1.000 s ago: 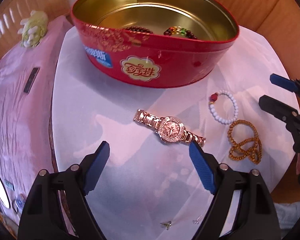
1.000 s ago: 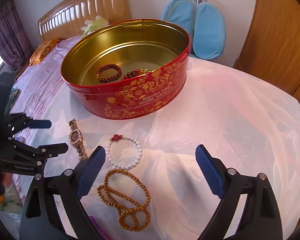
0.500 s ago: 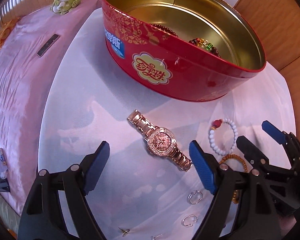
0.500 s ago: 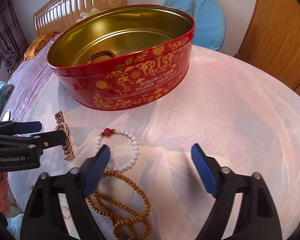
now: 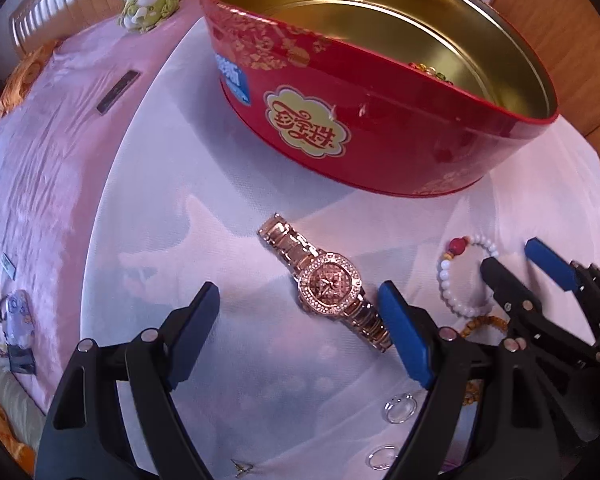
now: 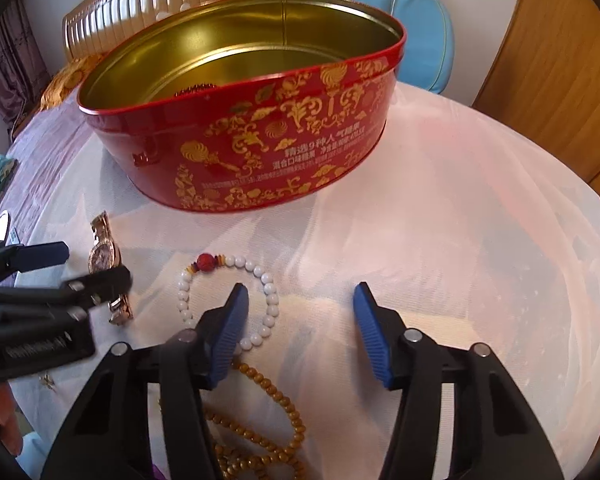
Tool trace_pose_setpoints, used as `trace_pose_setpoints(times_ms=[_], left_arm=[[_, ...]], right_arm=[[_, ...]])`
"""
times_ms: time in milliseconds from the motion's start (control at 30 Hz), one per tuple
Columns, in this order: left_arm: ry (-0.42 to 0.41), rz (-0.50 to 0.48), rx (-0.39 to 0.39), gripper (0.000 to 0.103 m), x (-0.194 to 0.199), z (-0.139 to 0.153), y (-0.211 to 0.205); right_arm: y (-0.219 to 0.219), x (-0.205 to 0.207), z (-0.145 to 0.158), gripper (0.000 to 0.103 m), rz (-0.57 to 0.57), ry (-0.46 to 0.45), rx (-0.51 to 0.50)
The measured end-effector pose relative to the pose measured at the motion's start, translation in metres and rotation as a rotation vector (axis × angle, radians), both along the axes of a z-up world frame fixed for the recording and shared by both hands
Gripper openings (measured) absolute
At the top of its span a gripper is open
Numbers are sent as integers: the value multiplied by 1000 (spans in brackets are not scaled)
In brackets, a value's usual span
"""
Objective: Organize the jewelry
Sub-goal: 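Grasp the rose-gold watch with the left tool while the right tool grasps the white bead bracelet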
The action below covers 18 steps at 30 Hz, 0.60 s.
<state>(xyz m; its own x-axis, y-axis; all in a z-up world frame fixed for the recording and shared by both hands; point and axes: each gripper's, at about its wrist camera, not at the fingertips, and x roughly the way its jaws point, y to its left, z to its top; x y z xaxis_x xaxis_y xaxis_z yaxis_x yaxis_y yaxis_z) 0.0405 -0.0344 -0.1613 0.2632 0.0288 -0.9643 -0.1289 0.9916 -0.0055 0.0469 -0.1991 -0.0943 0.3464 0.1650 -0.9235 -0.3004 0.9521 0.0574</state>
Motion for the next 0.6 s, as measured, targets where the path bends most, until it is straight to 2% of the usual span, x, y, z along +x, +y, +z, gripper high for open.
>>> trace_pose_setpoints(times_ms=[33,67,100,200,400,467,600], left_arm=[[-24,-25,10,70,-2,1,-3],[-48,-53,6,60,-5,5,-8],[-64,-88,7,34,-6,8,-12],[-56,-105,-56,33,-10,11,-10],[-56,-96,-121,33,-13,19,-1],[-80,-111,-117,33,-16,27,2],[-175,-141,-107,33,-17,62,10]], right_arm=[[2,-2,1,42,7,-3,8],[3,-4,2,15,21,-3,18],[6,-6,2,7,43,13,40],[11,-10,2,7,72,34,72],[12,-15,10,7,61,13,92],[10,-16,20,7,63,-8,105],[4,-19,54,7,75,-90,152]])
